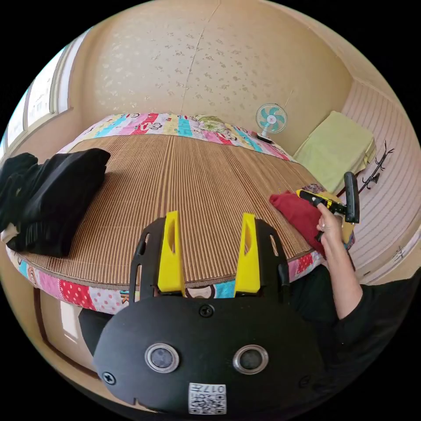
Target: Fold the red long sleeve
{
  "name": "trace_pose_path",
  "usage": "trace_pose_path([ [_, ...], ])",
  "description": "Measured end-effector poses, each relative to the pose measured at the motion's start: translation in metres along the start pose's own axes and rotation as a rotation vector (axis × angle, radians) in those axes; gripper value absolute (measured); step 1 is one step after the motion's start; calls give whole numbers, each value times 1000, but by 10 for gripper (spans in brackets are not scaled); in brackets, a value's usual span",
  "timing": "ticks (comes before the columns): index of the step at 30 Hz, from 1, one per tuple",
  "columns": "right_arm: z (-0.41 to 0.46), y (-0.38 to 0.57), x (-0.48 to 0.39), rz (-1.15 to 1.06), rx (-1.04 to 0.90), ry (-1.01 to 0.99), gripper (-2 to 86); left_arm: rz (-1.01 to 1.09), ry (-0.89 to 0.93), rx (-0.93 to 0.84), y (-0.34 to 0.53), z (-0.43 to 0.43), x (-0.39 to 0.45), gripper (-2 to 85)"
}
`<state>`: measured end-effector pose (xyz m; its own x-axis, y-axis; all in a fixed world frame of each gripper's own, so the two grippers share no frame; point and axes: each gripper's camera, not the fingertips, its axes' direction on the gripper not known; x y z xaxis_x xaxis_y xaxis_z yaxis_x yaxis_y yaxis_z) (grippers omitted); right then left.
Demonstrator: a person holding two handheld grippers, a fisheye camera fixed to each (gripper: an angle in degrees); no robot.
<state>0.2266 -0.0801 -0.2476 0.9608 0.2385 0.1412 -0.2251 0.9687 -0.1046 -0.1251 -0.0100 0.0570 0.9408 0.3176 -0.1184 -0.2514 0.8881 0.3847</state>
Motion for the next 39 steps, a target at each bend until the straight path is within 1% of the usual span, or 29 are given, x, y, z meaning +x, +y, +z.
trace_pose_path([
  [2, 5, 14, 67, 82, -3, 47, 153, 30, -9, 51, 1, -1, 6, 167],
  [3, 28, 20, 103, 109, -89, 19, 141, 38, -19, 71, 0, 1, 10, 161],
  [4, 70, 27, 128, 102, -251, -70, 124, 39, -19, 72, -2, 3, 12, 157],
  [5, 91, 32, 136, 91, -322, -150, 112, 35, -8, 58, -7, 7, 14, 135],
  [7, 86, 39, 160, 161, -226, -331, 64, 11, 43, 29, -16, 12, 15, 97],
  [8, 78, 35, 162, 184, -231, -357, 52, -18, 102, 26, -22, 11, 13, 81],
  [9, 47, 27, 155, 171, -151, -423, 45, -44, 170, 39, -26, 8, 9, 77],
  [10, 7, 22, 138, 112, -15, -554, 40, -55, 204, 52, -28, 4, 7, 78],
  [13, -75, 26, 63, -54, 115, -849, 34, -97, 333, 131, -32, -16, -8, 91],
  [15, -108, 52, 16, -104, 142, -919, 34, -121, 440, 160, -33, -28, -27, 119],
  [17, -122, 89, -31, -197, 116, -975, 35, -154, 476, 173, -31, -35, -44, 143],
  [18, -121, 116, -61, -277, 60, -1024, 37, -180, 467, 179, -28, -39, -55, 155],
  [19, -115, 141, -86, -339, -59, -1075, 39, -193, 457, 181, -26, -40, -61, 156],
  [20, -111, 151, -96, -370, -130, -1092, 40, -217, 436, 175, -21, -42, -72, 158],
  [21, -104, 168, -112, -425, -262, -1079, 43, -229, 422, 155, -17, -42, -81, 158],
  [22, -100, 179, -116, -455, -324, -1025, 46, -232, 414, 141, -15, -41, -85, 158],
  [24, -103, 179, -98, -481, -265, -1054, 55, -244, 348, 34, -10, -30, -96, 154],
  [27, -103, 142, -43, -302, -36, -1018, 71, -228, 299, -114, -10, -1, -98, 152],
  [28, -95, 122, -25, -233, 43, -925, 79, -232, 297, -132, -10, 6, -98, 151],
  [29, -88, 111, -19, -205, 59, -861, 86, -256, 308, -150, -12, 16, -97, 151],
  [30, -67, 90, -13, -172, 50, -708, 99, -271, 339, -137, -14, 22, -95, 147],
  [31, -35, 69, -14, -163, -15, -553, 113, -273, 356, -123, -16, 24, -93, 146],
  [32, -16, 60, -16, -166, -68, -491, 114, -276, 378, -99, -19, 27, -90, 139],
  [33, 29, 49, -25, -214, -213, -421, 117, -280, 382, -103, -23, 32, -85, 136],
  [34, 74, 46, -37, -276, -422, -433, 103, -279, 381, -115, -26, 34, -83, 136],
  [35, 82, 45, -37, -268, -452, -461, 96, -270, 380, -141, -29, 38, -79, 135],
  [36, 70, 41, -25, -252, -389, -522, 60, -256, 379, -158, -32, 39, -76, 135],
  [38, 23, 34, 5, -272, -257, -802, 35, -231, 373, -154, -31, 34, -74, 134],
  [39, -14, 38, 36, -260, -137, -1043, 31, -218, 363, -147, -29, 29, -76, 129],
])
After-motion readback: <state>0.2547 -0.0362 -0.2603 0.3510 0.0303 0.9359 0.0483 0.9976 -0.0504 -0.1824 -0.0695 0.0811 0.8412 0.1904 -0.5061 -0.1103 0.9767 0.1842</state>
